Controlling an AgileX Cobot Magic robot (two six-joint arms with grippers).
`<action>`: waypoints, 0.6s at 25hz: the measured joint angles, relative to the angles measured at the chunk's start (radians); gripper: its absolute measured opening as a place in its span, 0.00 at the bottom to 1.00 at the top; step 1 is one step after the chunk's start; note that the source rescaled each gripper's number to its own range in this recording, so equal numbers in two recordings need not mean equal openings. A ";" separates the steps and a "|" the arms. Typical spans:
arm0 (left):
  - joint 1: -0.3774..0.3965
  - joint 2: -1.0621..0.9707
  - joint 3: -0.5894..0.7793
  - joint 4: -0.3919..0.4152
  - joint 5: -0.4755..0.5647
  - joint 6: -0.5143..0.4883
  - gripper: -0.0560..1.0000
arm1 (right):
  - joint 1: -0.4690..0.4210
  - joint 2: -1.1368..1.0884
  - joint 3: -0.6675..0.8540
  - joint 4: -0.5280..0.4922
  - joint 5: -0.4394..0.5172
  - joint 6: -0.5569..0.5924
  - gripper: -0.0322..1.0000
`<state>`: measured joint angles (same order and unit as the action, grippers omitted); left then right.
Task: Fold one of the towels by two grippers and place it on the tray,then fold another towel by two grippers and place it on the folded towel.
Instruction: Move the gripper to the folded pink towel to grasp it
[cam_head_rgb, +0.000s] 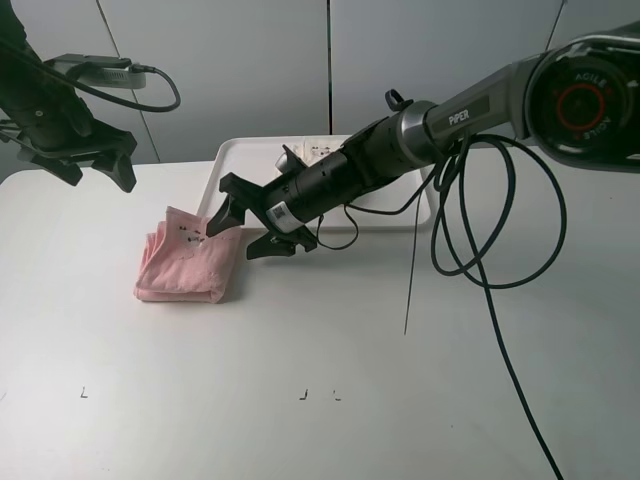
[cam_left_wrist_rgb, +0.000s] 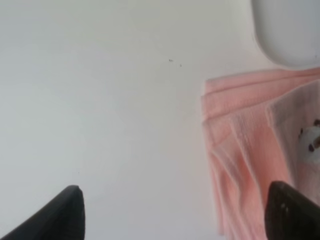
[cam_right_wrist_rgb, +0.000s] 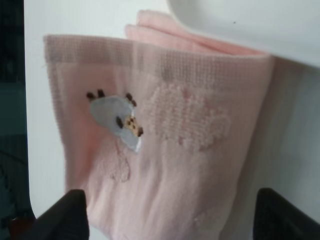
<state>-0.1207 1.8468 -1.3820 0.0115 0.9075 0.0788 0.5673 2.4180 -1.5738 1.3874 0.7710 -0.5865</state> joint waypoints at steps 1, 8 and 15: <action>0.000 0.000 0.000 0.000 -0.002 0.000 0.93 | 0.000 0.006 0.000 0.007 0.000 0.000 0.75; 0.000 0.000 0.000 0.000 -0.014 0.002 0.93 | 0.051 0.019 0.002 0.036 -0.053 -0.024 0.75; 0.000 0.000 0.000 0.001 -0.016 0.002 0.93 | 0.060 0.024 0.002 0.049 -0.088 -0.028 0.70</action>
<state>-0.1207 1.8468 -1.3820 0.0130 0.8914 0.0805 0.6270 2.4422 -1.5718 1.4360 0.6833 -0.6147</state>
